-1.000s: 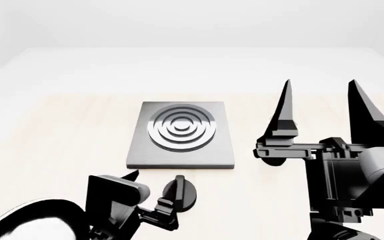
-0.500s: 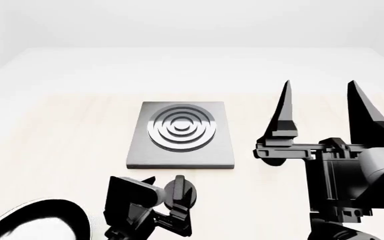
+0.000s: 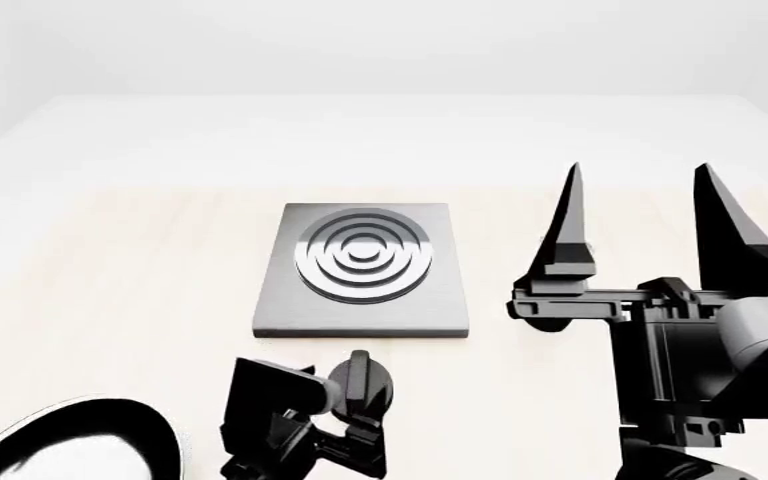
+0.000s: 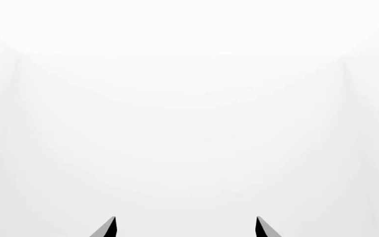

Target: Turn on the stove and put the moka pot on it.

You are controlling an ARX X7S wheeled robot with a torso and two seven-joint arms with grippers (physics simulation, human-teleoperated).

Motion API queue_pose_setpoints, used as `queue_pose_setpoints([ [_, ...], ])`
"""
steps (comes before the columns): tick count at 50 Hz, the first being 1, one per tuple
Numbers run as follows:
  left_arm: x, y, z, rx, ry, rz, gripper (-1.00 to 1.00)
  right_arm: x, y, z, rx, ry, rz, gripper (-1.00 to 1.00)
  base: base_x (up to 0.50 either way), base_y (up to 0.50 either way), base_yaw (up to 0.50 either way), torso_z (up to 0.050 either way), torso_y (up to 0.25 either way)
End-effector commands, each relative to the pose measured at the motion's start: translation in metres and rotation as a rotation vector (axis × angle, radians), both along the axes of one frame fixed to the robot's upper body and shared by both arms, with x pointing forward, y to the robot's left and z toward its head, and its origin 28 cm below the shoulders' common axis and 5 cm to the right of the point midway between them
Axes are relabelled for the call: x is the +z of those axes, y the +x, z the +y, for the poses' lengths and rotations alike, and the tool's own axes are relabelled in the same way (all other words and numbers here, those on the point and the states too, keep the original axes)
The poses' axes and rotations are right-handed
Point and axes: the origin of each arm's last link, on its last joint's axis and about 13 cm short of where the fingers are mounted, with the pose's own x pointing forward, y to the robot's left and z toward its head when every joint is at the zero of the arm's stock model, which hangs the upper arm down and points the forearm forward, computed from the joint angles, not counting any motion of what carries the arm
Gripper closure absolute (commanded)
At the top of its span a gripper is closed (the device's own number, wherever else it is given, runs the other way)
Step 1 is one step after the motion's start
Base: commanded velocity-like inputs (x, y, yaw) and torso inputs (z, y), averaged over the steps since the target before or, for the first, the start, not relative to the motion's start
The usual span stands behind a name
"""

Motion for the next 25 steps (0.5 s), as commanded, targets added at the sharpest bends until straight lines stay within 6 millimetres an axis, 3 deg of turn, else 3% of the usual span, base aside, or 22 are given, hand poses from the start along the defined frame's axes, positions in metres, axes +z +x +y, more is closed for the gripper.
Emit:
queue_pose_setpoints([
  [1, -0.009, 0.003, 0.001, 0.015, 0.014, 0.038, -1.00, 0.000, 0.000, 0.000, 0.001, 0.001, -0.001, -1.00, 0.00, 0.00, 0.00, 0.000, 0.000],
  [25, -0.018, 0.009, 0.001, 0.024, 0.030, 0.076, -1.00, 0.001, 0.000, 0.000, 0.004, 0.001, -0.002, -1.00, 0.00, 0.00, 0.00, 0.000, 0.000],
])
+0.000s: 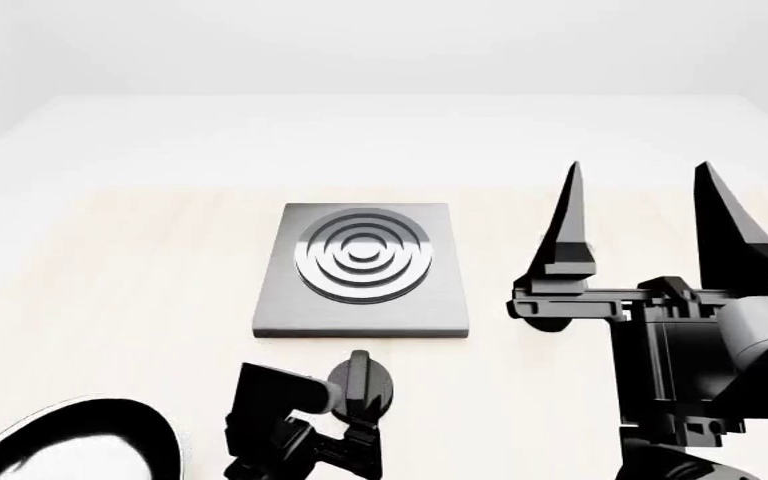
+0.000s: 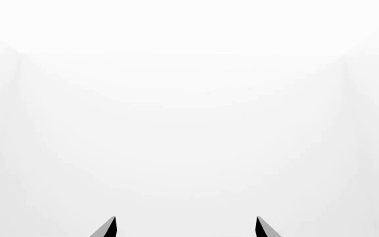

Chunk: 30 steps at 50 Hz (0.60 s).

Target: Turn on the stove and put the moka pot on it.

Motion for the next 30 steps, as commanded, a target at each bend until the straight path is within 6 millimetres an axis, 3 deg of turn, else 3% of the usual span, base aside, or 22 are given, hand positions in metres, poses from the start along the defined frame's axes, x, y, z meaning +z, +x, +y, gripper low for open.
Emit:
queue_pose_setpoints([
  [1, -0.003, 0.003, -0.001, 0.000, 0.012, 0.015, -1.00, 0.000, 0.000, 0.000, 0.001, -0.001, 0.000, -1.00, 0.00, 0.00, 0.00, 0.000, 0.000],
  [30, -0.011, 0.017, -0.005, -0.013, 0.022, 0.020, -1.00, -0.002, 0.000, -0.001, 0.002, 0.002, 0.003, -1.00, 0.00, 0.00, 0.00, 0.000, 0.000],
])
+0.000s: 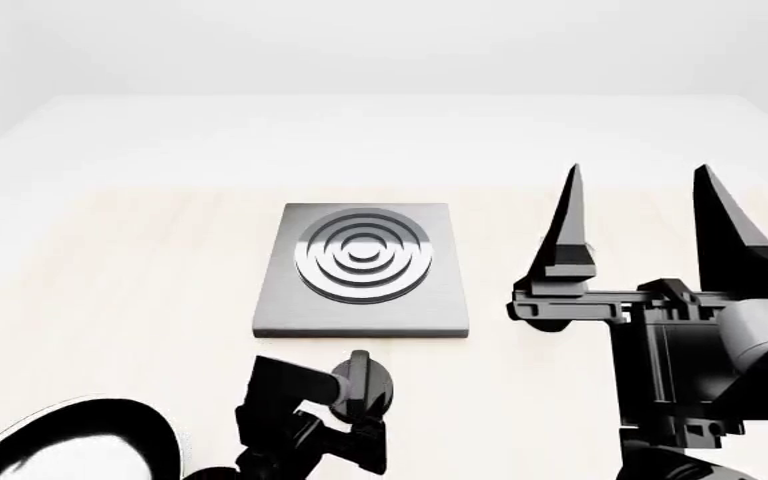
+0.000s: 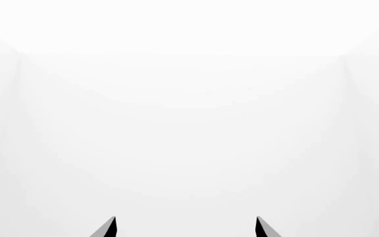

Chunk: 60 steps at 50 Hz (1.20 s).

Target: Turn on the stove and put the moka pot on it.

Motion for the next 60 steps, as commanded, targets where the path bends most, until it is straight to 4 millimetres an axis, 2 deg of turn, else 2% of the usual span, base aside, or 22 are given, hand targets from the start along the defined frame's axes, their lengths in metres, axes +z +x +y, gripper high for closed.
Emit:
queue_pose_setpoints([
  [1, -0.006, 0.005, -0.002, -0.002, -0.004, 0.009, -1.00, 0.000, 0.000, 0.000, 0.001, 0.000, 0.000, -1.00, 0.00, 0.00, 0.00, 0.000, 0.000],
  [27, -0.009, 0.011, -0.003, -0.008, 0.009, 0.024, -1.00, 0.001, 0.000, 0.000, 0.002, 0.002, 0.000, -1.00, 0.00, 0.00, 0.00, 0.000, 0.000],
  [37, -0.018, 0.015, -0.003, -0.007, 0.009, 0.040, -1.00, 0.000, 0.000, 0.000, 0.003, 0.004, 0.003, -1.00, 0.00, 0.00, 0.00, 0.000, 0.000],
  [60, -0.017, 0.016, -0.011, -0.052, 0.021, 0.024, -1.00, -0.002, 0.000, 0.000, 0.004, 0.003, 0.004, -1.00, 0.00, 0.00, 0.00, 0.000, 0.000],
])
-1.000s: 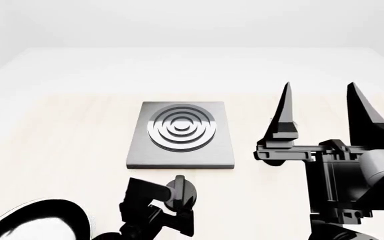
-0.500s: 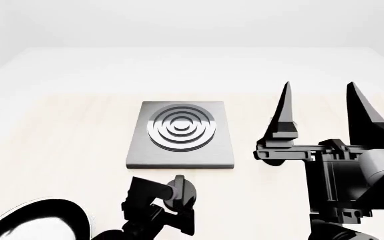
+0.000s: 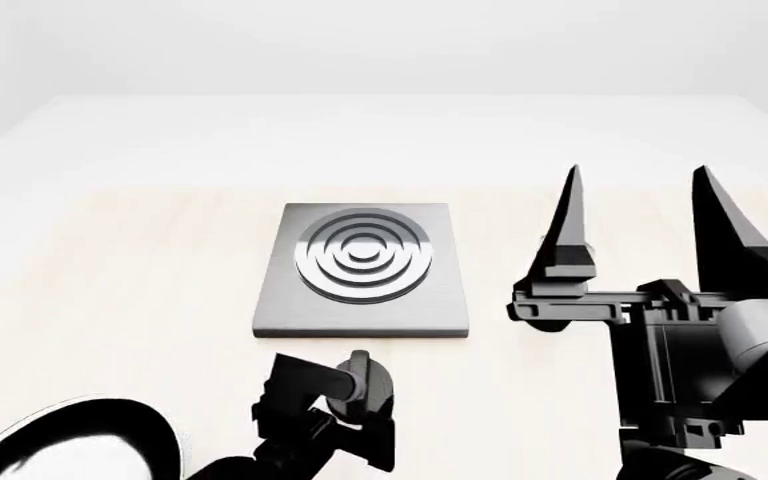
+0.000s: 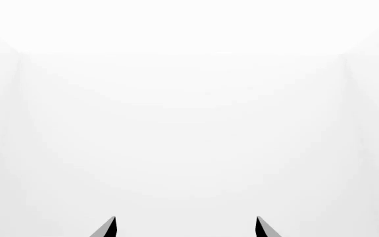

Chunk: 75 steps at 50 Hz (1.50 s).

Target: Turn on the stove and put the moka pot on it.

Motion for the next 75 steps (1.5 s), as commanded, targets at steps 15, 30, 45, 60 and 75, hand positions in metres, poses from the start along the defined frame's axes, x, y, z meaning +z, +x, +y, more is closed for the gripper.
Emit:
queue_pose_setpoints([
  [15, -0.006, 0.003, -0.003, -0.022, 0.002, -0.002, -1.00, -0.001, 0.001, 0.000, 0.003, 0.005, 0.005, -1.00, 0.00, 0.00, 0.00, 0.000, 0.000],
  [30, -0.013, 0.006, -0.004, -0.018, 0.004, 0.026, -1.00, -0.002, 0.000, -0.001, 0.003, 0.005, 0.005, -1.00, 0.00, 0.00, 0.00, 0.000, 0.000],
  [45, -0.018, 0.008, -0.004, -0.020, 0.008, 0.037, -1.00, -0.001, 0.001, -0.001, 0.003, 0.004, 0.005, -1.00, 0.00, 0.00, 0.00, 0.000, 0.000],
  [60, -0.020, 0.006, -0.012, -0.066, 0.002, 0.044, -1.00, -0.003, 0.001, -0.001, 0.002, 0.005, 0.007, -1.00, 0.00, 0.00, 0.00, 0.000, 0.000],
  [75, -0.015, 0.004, -0.020, -0.103, -0.008, 0.040, -1.00, -0.003, 0.001, -0.001, 0.001, 0.006, 0.009, -1.00, 0.00, 0.00, 0.00, 0.000, 0.000],
])
